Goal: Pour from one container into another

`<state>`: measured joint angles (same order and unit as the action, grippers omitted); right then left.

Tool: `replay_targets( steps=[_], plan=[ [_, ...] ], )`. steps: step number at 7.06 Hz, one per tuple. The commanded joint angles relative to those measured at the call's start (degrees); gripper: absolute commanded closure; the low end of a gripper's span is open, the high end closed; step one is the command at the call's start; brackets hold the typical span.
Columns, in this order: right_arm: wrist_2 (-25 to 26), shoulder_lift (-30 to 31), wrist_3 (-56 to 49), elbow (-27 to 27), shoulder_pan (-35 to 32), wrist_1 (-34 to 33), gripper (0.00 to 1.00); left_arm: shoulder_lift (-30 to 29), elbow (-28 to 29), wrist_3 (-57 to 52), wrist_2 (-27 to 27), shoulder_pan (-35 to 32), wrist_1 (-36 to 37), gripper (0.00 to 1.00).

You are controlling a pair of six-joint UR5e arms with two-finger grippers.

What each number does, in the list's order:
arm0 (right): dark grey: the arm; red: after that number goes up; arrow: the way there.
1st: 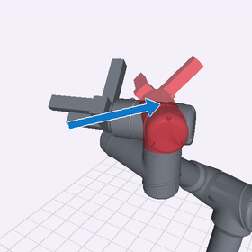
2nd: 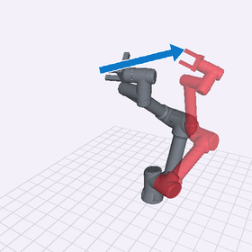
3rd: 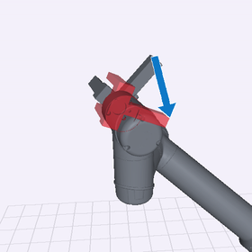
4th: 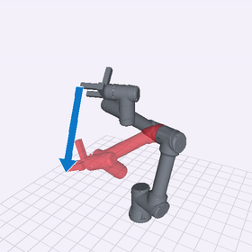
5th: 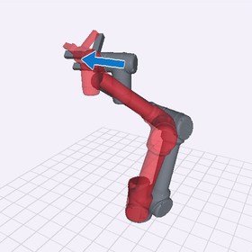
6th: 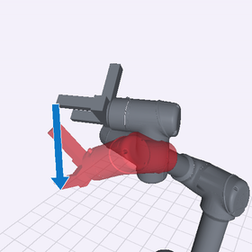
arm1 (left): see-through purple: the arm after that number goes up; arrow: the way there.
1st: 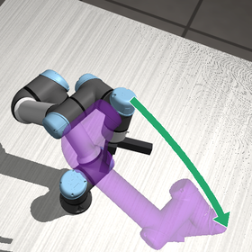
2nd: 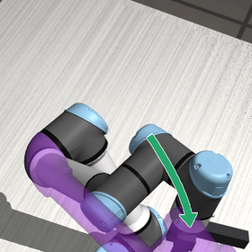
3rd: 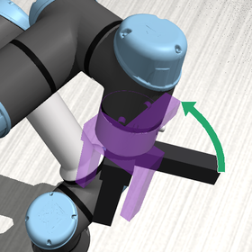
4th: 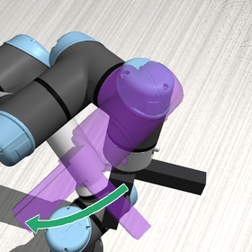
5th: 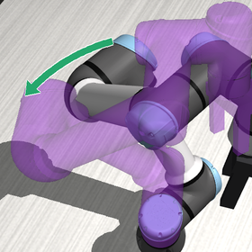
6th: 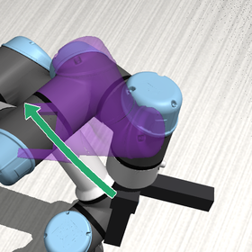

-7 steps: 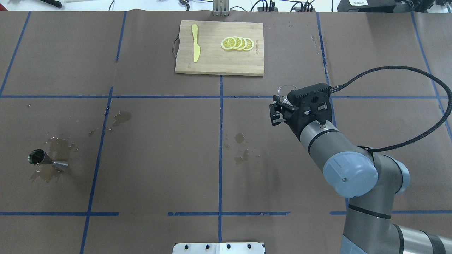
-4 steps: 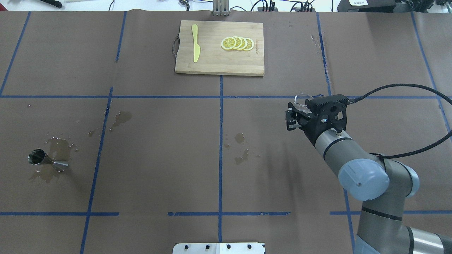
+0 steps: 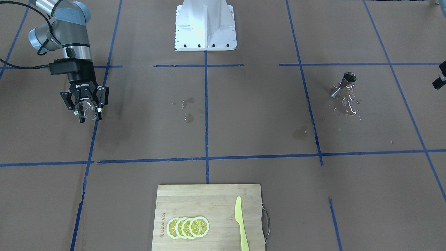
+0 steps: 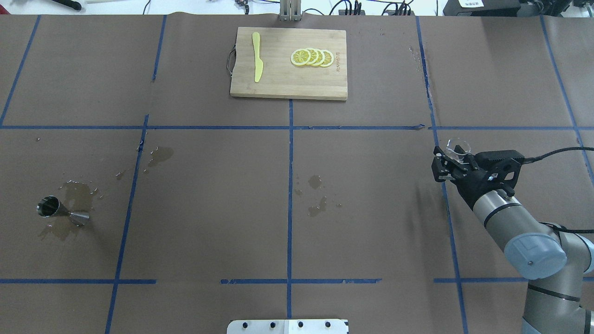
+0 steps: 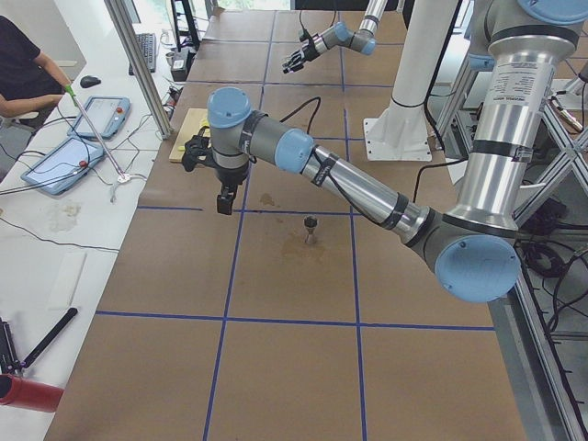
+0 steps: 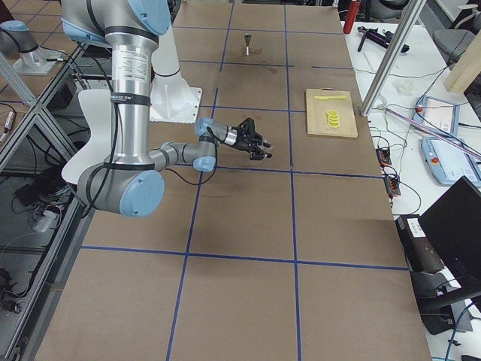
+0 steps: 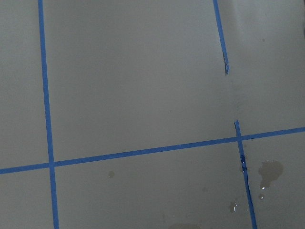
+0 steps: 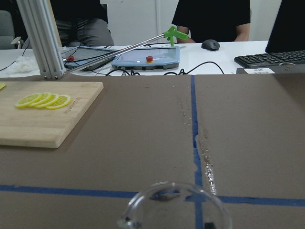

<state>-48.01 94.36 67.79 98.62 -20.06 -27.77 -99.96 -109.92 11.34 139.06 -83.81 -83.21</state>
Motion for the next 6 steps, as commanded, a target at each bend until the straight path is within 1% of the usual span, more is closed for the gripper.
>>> replay_targets(
  steps=[1,2,3,4,6],
  plan=[
    [8.8,0.0,3.2,-8.1,3.5,7.4,1.00,0.0,0.8,-0.3,-0.2,0.3,-0.4,0.00],
    [14.7,-0.6,3.2,-8.2,7.0,7.4,1.00,0.0,0.8,-0.3,-0.1,0.7,-0.3,0.00],
    [17.7,-0.8,3.2,-8.4,9.1,6.9,1.00,0.1,0.8,-0.4,-0.1,1.3,-0.2,0.00],
    [19.9,-0.8,3.2,-9.9,10.6,6.9,1.00,0.2,0.8,-0.3,-0.2,1.5,-0.1,0.00],
    [20.7,-0.8,3.1,-11.2,12.1,7.2,1.00,0.4,0.7,-0.3,-0.4,2.7,0.1,0.00]
  ],
)
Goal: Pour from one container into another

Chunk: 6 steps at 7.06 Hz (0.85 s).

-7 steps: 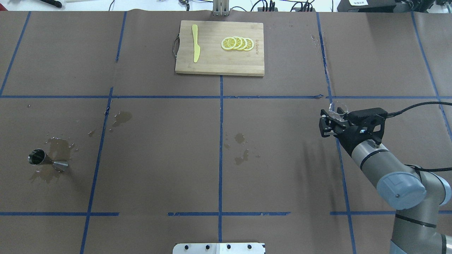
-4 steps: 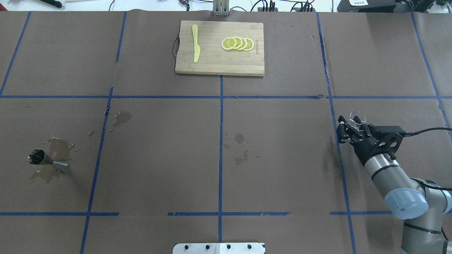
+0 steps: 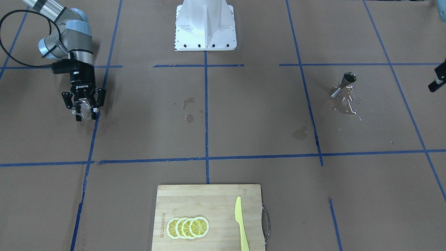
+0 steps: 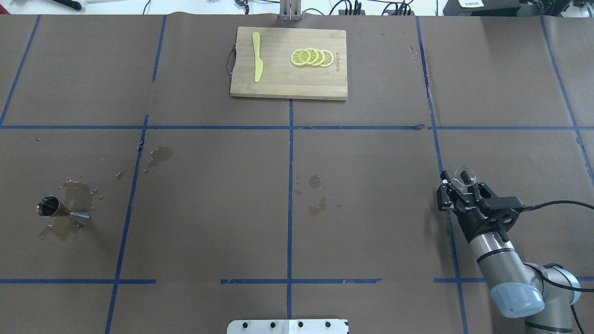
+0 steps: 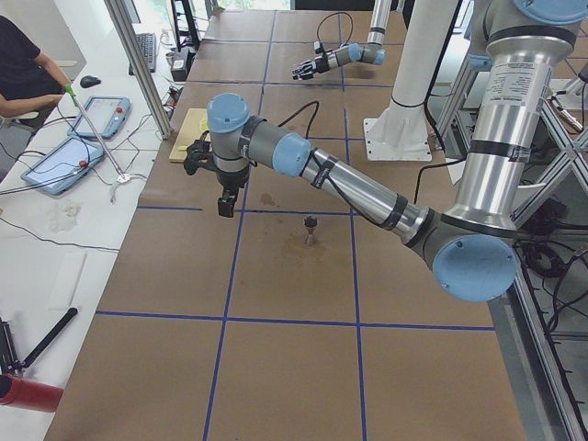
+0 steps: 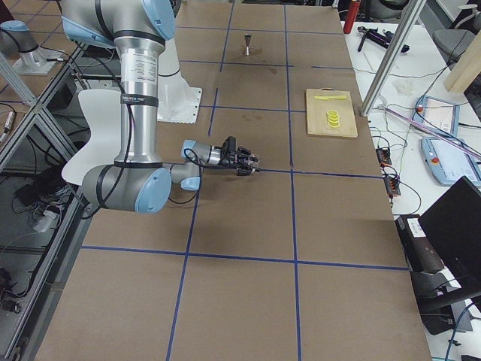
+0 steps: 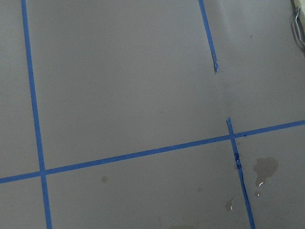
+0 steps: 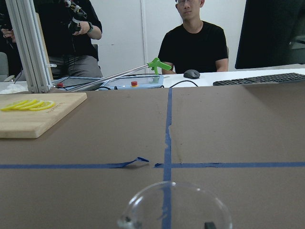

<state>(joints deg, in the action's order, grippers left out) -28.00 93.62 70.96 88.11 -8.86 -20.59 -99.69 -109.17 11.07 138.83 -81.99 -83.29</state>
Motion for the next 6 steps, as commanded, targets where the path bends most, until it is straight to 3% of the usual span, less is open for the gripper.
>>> replay_targets(
  steps=[1,4,5,6],
  plan=[
    [0.6,0.0,-0.1,-0.9,0.9,-0.2,1.00,0.1,-0.2,0.0,-0.2,0.9,0.1,0.00],
    [0.4,0.0,-1.4,-2.5,0.9,-0.2,1.00,0.0,-0.3,0.0,-0.2,0.9,0.1,0.00],
    [0.2,0.0,-1.4,-2.6,0.9,-0.2,0.95,0.0,-0.3,0.0,-0.2,0.9,0.1,0.00],
    [0.0,-0.1,-1.7,-2.4,0.9,0.0,0.81,0.0,-0.4,0.0,-0.2,0.9,0.1,0.00]
  ],
)
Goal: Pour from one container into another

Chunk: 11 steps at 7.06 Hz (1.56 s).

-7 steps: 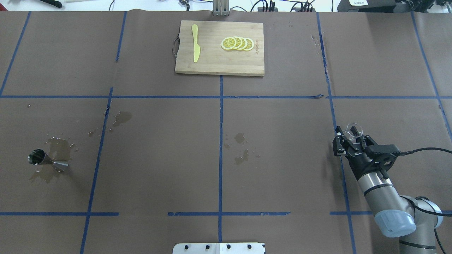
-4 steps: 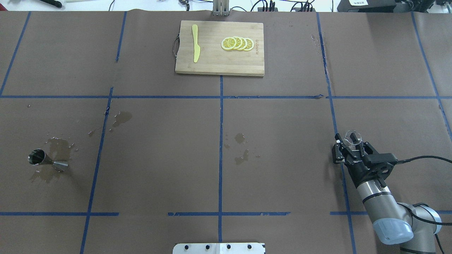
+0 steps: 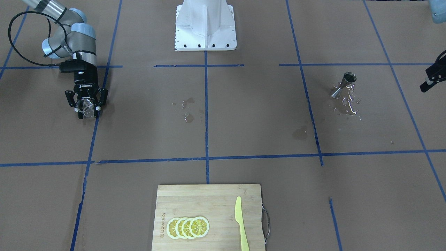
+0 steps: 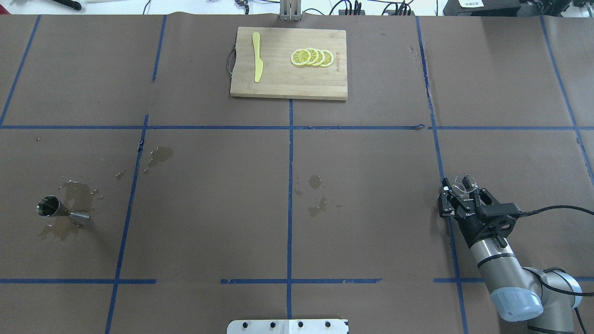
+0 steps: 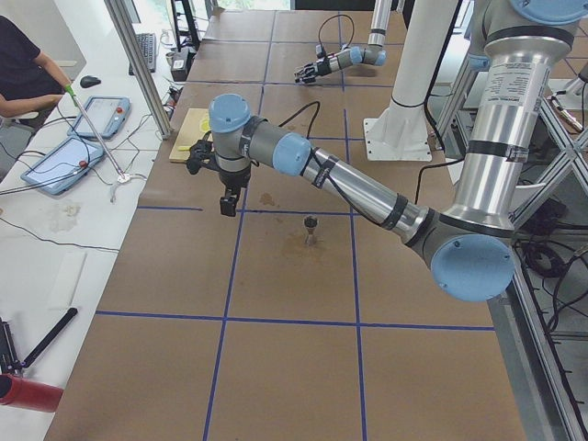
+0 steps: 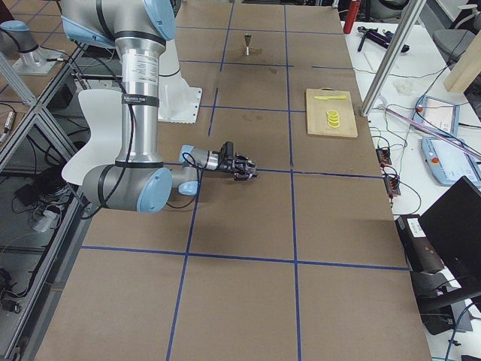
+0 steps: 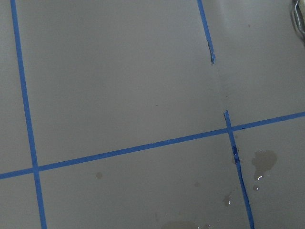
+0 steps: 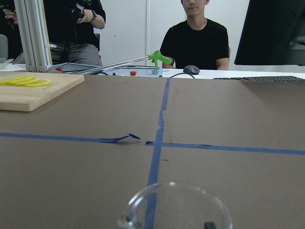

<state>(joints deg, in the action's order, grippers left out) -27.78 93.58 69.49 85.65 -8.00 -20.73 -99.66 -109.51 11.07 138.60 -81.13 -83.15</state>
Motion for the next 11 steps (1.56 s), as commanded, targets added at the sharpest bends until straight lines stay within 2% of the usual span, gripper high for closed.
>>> replay_targets(
  steps=[1,2,3,6,7,9,10,11],
  plan=[
    [-0.3,-0.1,-0.2,0.5,0.1,0.2,0.58,0.1,-0.2,0.0,-0.1,0.0,0.0,0.00],
    [-0.2,-0.1,-0.1,0.4,0.1,0.3,0.16,0.1,-0.4,0.0,-0.1,0.0,0.0,0.00],
    [-0.2,-0.1,-0.2,0.6,0.1,0.4,0.00,0.1,-0.5,0.0,-0.1,0.1,0.0,0.00],
    [-1.5,0.1,-0.4,2.2,0.4,0.5,0.00,0.2,-0.5,0.0,-0.2,0.1,0.0,0.00],
    [-4.9,1.8,-0.8,5.7,0.4,0.5,0.00,0.2,-0.5,0.0,-0.2,0.1,0.1,0.00],
    [-13.0,12.4,-3.2,16.8,0.3,0.4,0.00,0.2,-0.5,0.0,-0.2,0.1,0.1,0.00],
    [-16.6,16.8,-3.5,20.3,0.2,0.4,0.00,0.2,-0.5,0.0,-0.2,0.3,0.1,0.00],
    [-23.6,20.1,-3.4,24.7,0.0,0.3,0.00,0.2,-0.5,0.1,-0.2,0.3,0.1,0.00]
  ],
)
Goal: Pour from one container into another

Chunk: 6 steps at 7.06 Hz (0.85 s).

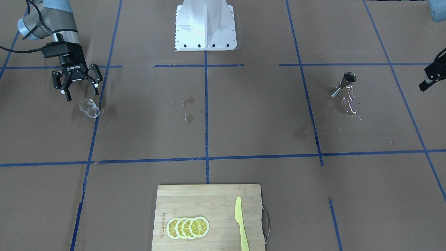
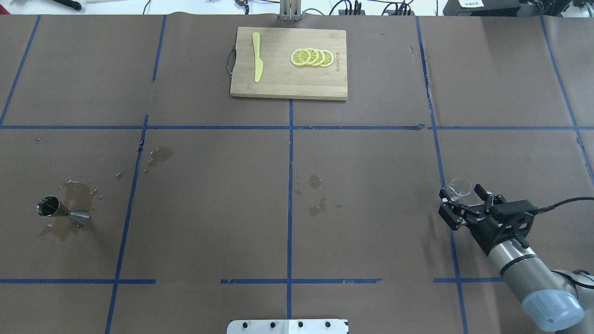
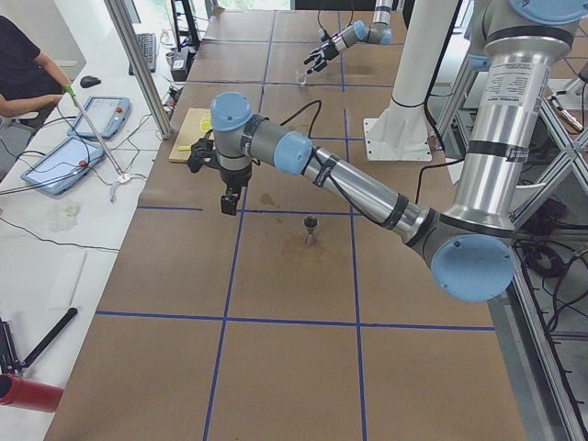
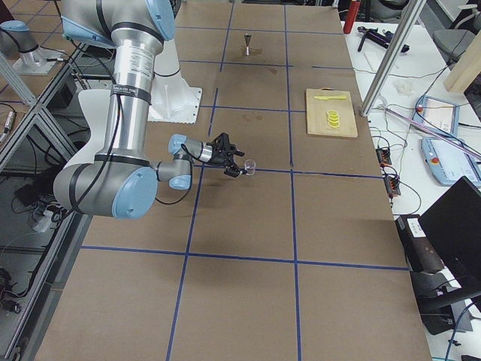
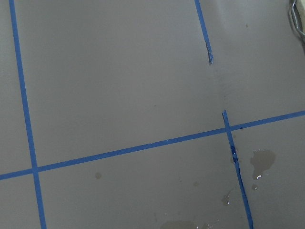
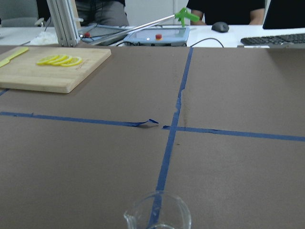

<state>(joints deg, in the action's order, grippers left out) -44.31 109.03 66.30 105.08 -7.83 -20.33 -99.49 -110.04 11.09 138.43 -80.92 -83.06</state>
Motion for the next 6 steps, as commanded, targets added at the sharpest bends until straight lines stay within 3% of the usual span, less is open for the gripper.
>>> replay_targets(
  steps=[1,2,4,5,6],
  plan=[
    [-14.4,7.7,-0.2,7.1,-1.6,0.0,0.00,0.0,0.0,0.1,0.0,0.1,0.0,0.00],
    [-23.9,8.0,-0.3,7.6,-6.8,0.0,0.00,0.0,0.2,0.1,0.0,0.1,0.0,0.00],
    [-66.2,6.0,-9.6,4.6,-39.1,-0.8,0.00,0.1,0.6,0.1,0.0,0.1,0.2,0.00],
    [-76.6,4.7,-19.1,0.3,-51.4,-2.8,0.00,1.0,0.9,0.1,0.0,0.7,0.1,0.00],
    [-84.4,-0.6,-28.0,-3.7,-61.1,-9.7,0.00,1.0,1.5,0.1,0.0,0.8,0.1,0.00]
  ],
)
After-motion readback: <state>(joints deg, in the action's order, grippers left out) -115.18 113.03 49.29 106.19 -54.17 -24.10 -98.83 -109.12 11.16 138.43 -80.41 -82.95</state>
